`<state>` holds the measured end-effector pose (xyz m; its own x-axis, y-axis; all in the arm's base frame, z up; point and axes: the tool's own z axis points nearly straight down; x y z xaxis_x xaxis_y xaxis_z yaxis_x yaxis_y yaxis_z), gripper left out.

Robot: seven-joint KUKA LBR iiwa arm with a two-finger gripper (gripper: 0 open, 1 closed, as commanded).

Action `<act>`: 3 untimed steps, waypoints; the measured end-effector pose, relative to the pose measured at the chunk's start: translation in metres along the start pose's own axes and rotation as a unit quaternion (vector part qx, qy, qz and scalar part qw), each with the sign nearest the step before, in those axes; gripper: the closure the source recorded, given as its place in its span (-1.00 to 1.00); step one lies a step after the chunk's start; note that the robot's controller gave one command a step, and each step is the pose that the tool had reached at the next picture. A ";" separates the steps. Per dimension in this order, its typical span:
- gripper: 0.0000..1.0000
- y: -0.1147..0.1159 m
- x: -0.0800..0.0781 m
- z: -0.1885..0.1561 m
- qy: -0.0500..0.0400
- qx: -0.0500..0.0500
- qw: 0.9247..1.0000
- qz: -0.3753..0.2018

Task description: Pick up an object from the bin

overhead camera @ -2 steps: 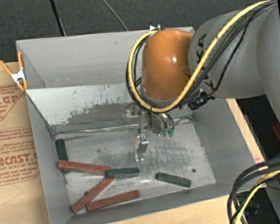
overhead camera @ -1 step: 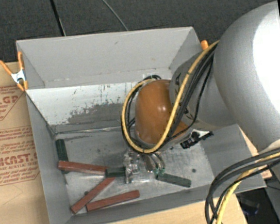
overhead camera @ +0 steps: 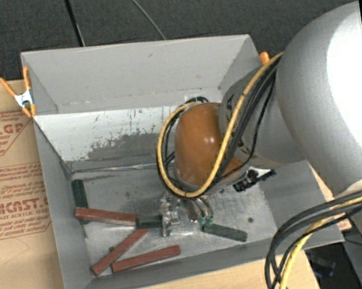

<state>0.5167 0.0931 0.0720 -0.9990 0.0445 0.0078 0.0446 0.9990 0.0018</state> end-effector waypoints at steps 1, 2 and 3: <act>1.00 -0.001 0.002 -0.010 0.001 0.000 1.000 -0.001; 1.00 0.004 -0.012 -0.055 -0.004 0.001 0.994 -0.109; 1.00 -0.013 0.021 -0.166 -0.004 0.001 0.999 -0.053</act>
Offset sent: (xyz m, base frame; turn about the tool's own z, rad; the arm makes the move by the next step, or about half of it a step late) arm 0.0193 0.0046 0.0705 -0.2713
